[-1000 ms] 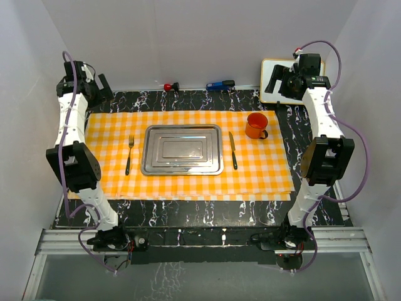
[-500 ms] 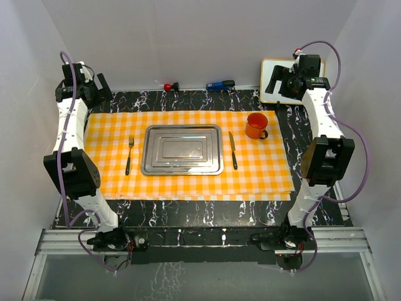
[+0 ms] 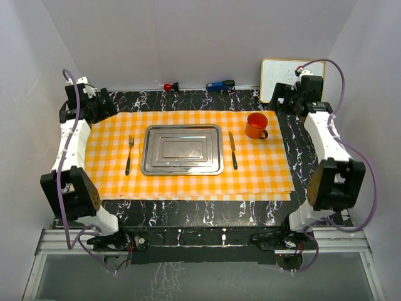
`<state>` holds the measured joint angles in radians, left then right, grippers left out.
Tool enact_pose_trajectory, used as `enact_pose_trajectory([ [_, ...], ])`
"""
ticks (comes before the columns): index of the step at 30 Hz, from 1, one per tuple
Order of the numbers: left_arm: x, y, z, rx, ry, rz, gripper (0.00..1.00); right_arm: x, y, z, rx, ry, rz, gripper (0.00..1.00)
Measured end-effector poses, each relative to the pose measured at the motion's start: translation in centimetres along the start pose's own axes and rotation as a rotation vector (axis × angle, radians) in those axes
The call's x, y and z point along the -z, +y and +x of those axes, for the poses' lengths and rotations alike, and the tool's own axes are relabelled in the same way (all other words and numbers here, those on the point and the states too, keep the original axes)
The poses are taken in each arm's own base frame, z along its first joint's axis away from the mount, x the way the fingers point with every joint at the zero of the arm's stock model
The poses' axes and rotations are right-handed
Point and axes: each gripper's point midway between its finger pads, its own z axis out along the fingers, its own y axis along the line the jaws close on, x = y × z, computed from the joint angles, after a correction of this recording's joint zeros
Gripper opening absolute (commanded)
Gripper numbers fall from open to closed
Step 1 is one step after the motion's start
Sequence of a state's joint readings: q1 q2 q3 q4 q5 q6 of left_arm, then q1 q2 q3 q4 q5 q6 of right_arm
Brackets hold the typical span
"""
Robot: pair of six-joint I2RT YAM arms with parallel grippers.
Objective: Set the dinner table for one person
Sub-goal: Reset both arms
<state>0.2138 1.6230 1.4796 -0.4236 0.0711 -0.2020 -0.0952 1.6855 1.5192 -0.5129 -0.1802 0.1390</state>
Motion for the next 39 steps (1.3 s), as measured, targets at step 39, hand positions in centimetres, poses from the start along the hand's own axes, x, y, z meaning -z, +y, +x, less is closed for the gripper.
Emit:
enact_pose_trajectory([
  [39,9.7,0.5,6.4,0.175,-0.335,0.02,0.99,10.9,-1.0,6.8,-0.059,-0.491,0.119,0.99],
])
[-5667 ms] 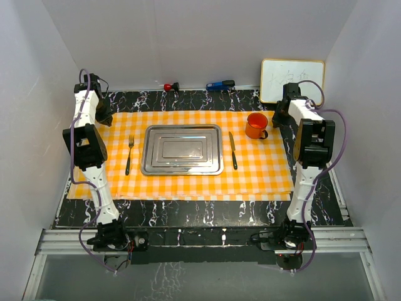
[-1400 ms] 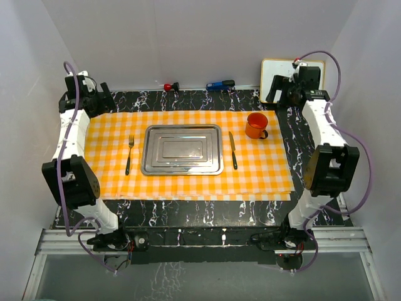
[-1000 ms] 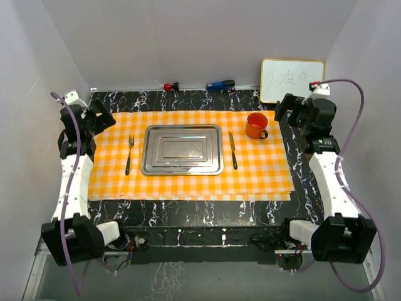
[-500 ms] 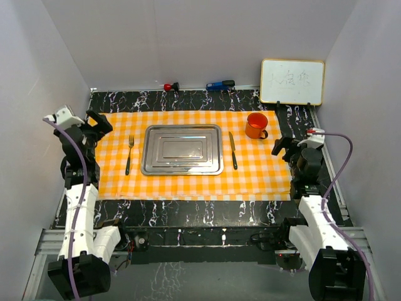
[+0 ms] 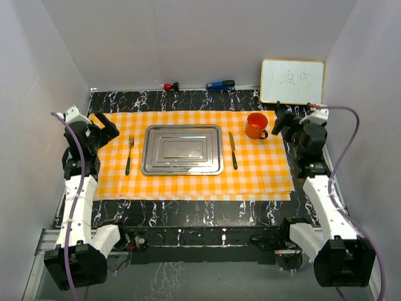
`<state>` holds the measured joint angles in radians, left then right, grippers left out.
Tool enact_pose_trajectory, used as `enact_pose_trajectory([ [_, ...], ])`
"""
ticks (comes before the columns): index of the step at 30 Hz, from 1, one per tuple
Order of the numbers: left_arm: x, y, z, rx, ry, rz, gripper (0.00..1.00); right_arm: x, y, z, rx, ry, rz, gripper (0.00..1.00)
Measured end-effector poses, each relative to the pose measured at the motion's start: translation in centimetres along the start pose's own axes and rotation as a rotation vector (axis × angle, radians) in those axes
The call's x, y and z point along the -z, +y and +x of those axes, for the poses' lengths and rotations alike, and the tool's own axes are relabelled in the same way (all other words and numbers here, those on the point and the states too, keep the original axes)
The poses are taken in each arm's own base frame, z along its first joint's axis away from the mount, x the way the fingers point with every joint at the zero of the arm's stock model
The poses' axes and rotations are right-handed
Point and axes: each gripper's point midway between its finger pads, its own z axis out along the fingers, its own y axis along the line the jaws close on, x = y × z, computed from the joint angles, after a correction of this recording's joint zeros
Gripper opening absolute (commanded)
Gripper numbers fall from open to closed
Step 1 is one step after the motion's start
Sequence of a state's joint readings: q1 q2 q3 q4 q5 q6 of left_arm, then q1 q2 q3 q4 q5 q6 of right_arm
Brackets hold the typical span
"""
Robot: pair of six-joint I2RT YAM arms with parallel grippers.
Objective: Set the dinner table for one person
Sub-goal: Reset both arms
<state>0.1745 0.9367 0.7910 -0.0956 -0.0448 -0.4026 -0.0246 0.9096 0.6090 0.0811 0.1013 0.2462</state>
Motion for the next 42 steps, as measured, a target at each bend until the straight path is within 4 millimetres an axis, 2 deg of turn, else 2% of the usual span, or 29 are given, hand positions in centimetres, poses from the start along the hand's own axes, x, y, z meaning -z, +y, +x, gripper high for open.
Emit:
enact_pose_trajectory([
  [4,0.6,-2.2,-4.7,-0.041,0.004,0.023,0.97,-1.7,2.4,-5.7,0.007,0.021,-0.037,0.98],
  [7,0.1,-4.0,-6.3,-0.057,0.058,0.066,0.93,-1.8,3.6,-8.0,0.011,0.041,-0.067,0.98],
  [8,-0.2,-4.4,-6.1,-0.06,0.086,0.082,0.92,-1.5,3.8,-8.2,0.011,0.05,-0.077,0.98],
  [10,-0.4,-4.7,-4.5,-0.058,0.16,0.107,0.92,-0.3,4.1,-7.9,0.011,0.073,-0.097,0.98],
  [12,-0.1,-4.8,-2.7,-0.055,0.237,0.125,0.92,1.3,4.4,-7.9,0.011,0.087,-0.12,0.98],
  [15,0.5,-5.2,-1.1,-0.062,0.301,0.138,0.92,3.3,5.1,-8.5,0.011,0.094,-0.164,0.96],
  [18,1.2,-5.3,0.1,-0.081,0.351,0.146,0.94,4.0,6.0,-9.2,0.009,0.102,-0.208,0.95],
  [23,2.6,-5.2,0.6,-0.087,0.357,0.152,0.95,3.6,6.9,-7.3,0.004,0.18,-0.26,0.93],
  [30,3.8,-5.0,1.7,-0.097,0.37,0.173,0.97,1.6,7.3,-3.2,-0.014,0.335,-0.293,0.91],
  [35,4.0,-4.6,2.4,-0.128,0.393,0.167,0.98,1.6,7.3,-2.1,-0.015,0.378,-0.301,0.91],
  [42,4.0,-4.5,2.8,-0.135,0.403,0.168,0.98,1.5,7.2,-2.0,0.014,0.378,-0.307,0.9],
])
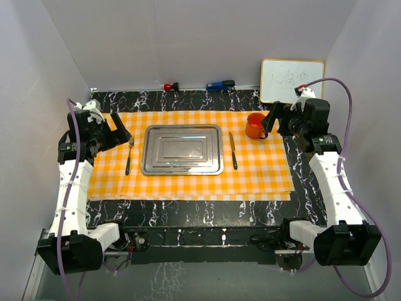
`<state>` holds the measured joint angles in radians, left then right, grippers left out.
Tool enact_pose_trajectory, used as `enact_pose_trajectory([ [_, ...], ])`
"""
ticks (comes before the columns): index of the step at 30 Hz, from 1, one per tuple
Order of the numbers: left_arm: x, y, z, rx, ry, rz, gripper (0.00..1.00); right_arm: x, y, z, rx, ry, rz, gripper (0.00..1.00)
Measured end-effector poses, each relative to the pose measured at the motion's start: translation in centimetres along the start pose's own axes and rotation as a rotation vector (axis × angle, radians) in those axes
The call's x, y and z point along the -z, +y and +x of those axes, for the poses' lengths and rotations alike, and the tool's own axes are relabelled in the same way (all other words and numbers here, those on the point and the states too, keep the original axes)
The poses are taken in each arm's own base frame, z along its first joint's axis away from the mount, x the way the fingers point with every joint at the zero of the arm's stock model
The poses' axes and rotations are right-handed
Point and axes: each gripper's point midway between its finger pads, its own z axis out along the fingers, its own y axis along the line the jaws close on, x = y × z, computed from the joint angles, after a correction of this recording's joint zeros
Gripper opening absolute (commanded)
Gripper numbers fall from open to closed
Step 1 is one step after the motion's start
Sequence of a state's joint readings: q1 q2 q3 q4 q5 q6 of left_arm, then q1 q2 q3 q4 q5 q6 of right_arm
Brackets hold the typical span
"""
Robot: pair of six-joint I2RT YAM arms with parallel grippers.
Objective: Set the dinner table for one person
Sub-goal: Reset both arms
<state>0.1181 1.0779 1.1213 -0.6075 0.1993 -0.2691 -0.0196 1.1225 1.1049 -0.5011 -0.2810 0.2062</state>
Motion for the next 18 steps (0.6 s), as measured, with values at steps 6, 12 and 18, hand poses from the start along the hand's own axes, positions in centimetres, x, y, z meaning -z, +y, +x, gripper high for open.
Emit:
enact_pose_trajectory([
  [6,-0.3,0.0,0.3,0.011,0.011,0.003,0.98,-0.8,-0.2,0.6,-0.002,0.028,-0.008,0.9],
  [12,-0.4,-0.4,0.1,0.022,0.003,0.023,0.98,-1.2,-0.2,1.0,-0.007,0.043,-0.011,0.89],
  [18,-0.5,-0.4,0.3,0.023,0.007,0.023,0.98,-1.2,-0.1,0.9,-0.013,0.04,-0.02,0.89],
])
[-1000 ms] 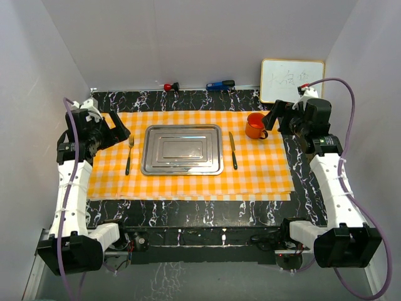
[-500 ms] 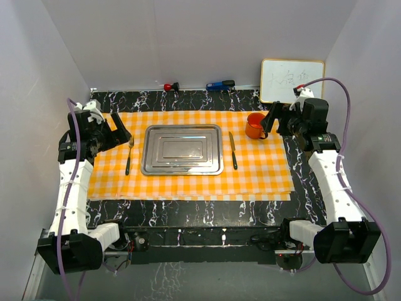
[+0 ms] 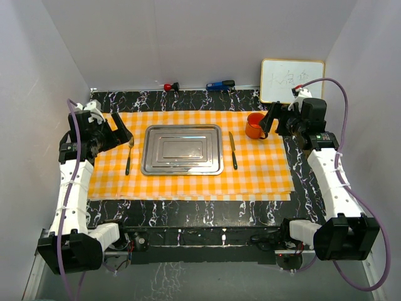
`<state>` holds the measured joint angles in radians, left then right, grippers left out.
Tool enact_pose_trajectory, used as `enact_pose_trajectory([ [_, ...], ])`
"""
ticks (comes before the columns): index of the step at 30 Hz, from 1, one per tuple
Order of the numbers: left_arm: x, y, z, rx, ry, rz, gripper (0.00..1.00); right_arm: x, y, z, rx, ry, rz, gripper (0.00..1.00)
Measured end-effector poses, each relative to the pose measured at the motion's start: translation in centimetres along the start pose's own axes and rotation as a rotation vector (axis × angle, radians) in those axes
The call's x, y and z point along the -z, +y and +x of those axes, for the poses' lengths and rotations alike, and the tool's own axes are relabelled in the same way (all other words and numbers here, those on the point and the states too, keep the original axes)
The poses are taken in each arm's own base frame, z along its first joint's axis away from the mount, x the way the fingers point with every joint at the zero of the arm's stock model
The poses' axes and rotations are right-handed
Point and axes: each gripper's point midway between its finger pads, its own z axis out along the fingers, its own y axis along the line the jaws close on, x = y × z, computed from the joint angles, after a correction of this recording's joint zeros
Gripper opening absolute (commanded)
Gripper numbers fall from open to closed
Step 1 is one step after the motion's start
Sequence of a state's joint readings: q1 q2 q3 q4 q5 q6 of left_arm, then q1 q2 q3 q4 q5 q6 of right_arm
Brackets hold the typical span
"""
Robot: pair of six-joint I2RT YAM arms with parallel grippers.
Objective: Set the dinner table for one person
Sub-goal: Reset both arms
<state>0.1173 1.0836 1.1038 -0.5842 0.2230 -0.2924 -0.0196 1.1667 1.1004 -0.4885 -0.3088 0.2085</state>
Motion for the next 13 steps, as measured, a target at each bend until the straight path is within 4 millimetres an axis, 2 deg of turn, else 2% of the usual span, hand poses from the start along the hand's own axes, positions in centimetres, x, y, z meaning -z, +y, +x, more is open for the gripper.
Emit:
enact_pose_trajectory([
  [7,-0.1,0.06,0.03,0.0,0.0,-0.001,0.95,-0.13,-0.02,0.11,-0.004,0.004,-0.001,0.89],
  [10,-0.29,0.23,0.21,0.005,0.0,-0.007,0.85,-0.17,0.05,0.04,-0.006,0.001,-0.005,0.89],
  [12,-0.41,0.52,0.43,0.008,0.002,-0.019,0.85,-0.21,0.12,-0.1,-0.007,-0.005,-0.009,0.88],
  [13,-0.42,0.7,0.51,0.009,0.004,-0.028,0.89,-0.23,0.16,-0.14,-0.008,-0.006,-0.011,0.88],
])
